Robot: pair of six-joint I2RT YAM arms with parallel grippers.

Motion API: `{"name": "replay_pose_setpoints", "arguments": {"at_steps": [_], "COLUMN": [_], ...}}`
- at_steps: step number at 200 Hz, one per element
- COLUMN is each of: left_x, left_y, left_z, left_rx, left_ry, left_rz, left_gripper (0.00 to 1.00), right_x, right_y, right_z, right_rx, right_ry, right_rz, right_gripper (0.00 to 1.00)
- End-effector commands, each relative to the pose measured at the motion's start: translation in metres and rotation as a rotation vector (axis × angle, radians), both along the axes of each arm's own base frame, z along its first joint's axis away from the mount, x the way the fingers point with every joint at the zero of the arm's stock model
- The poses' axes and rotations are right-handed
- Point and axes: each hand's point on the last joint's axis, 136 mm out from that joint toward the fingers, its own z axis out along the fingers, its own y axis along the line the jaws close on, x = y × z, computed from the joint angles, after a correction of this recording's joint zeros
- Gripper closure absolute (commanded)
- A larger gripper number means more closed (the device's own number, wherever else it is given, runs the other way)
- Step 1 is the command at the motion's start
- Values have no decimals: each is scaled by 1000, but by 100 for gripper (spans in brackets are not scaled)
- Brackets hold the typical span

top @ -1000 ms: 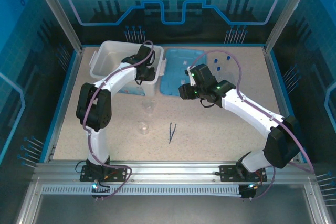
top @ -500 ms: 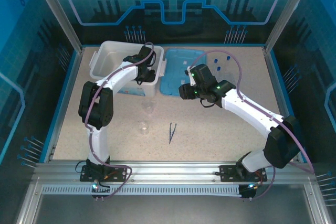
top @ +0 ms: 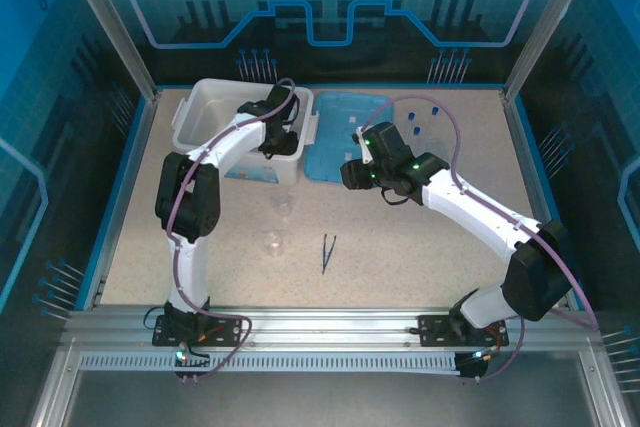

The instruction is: Organize the chemistry lab equipment

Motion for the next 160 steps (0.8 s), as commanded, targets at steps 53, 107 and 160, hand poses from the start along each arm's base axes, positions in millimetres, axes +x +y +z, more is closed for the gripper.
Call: {"name": "replay_pose_setpoints", "arguments": {"at_steps": [53, 107, 160], "left_x": [-4, -1, -8], "left_y": [-8, -5, 2], "left_z": [-1, 40, 95], "left_rx": [-26, -47, -74], "left_ry": [44, -63, -182], "left_rz": [-19, 9, 32], "left_gripper": [50, 36, 32], "right_x": [6, 7, 5], "right_y": [-2, 1, 2], "right_z": [10, 16, 18], "right_rx": [1, 12, 19], "right_ry": [-7, -14, -17], "right_rz": [-12, -6, -6], "right_gripper": [46, 46, 42]}}
